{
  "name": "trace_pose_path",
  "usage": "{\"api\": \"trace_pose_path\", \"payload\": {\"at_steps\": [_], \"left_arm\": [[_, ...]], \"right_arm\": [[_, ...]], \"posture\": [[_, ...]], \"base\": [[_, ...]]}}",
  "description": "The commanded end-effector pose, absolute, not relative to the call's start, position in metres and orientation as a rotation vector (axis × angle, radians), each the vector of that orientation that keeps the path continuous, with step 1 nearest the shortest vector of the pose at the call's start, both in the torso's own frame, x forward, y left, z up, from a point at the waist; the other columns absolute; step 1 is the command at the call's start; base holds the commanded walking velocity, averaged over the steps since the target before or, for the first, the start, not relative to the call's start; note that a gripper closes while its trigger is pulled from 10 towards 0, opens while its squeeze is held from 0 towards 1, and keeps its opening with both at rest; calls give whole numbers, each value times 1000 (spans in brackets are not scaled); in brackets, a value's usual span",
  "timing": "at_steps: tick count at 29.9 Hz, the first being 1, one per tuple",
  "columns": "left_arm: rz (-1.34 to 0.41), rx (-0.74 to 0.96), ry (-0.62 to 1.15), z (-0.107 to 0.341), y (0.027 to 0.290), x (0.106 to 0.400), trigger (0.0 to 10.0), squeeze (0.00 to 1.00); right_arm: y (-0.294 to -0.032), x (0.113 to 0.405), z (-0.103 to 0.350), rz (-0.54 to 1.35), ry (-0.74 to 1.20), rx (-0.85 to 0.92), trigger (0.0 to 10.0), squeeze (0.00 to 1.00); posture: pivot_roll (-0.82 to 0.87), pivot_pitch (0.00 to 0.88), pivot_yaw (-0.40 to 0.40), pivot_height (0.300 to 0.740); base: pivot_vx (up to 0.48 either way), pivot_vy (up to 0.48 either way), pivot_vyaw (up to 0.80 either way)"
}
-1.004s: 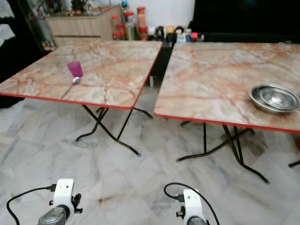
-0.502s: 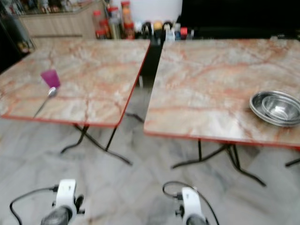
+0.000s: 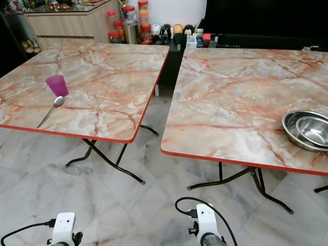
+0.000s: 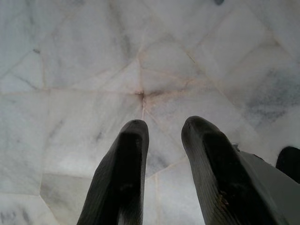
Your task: Setting the table
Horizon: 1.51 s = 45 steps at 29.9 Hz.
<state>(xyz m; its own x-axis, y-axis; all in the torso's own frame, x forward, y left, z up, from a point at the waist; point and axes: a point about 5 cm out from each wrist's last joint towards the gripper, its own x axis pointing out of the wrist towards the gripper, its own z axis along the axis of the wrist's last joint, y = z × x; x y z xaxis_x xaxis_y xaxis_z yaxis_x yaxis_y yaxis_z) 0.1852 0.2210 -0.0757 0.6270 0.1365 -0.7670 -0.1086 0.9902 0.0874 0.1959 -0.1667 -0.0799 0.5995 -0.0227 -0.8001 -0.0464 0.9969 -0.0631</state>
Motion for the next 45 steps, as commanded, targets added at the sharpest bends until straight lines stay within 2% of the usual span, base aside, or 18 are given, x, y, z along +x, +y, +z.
{"api": "trace_pose_path", "payload": {"at_steps": [1,8,22,28,45], "left_arm": [[171,19,887,-76,224,185,10000,0],[178,29,881,-74,225,188,10000,0],[178,50,894,-75,227,184,10000,0],[169,57,892,-75,227,185,10000,0],[173,51,867,-70,226,195,10000,0]], "right_arm": [[-165,198,-79,9,926,-71,10000,0],[-168,197,-80,-14,947,-76,10000,0],[-165,192,-82,-8,958,-66,10000,0],[-163,192,-82,1,956,-69,10000,0],[-162,196,-80,15,937,-75,10000,0]], "posture": [[3,0,39,719],[4,0,47,719],[8,0,56,719],[10,0,60,719],[16,0,61,719]], "base": [[0,307,0],[0,335,-457],[0,438,0],[0,480,-778],[0,480,0]]}}
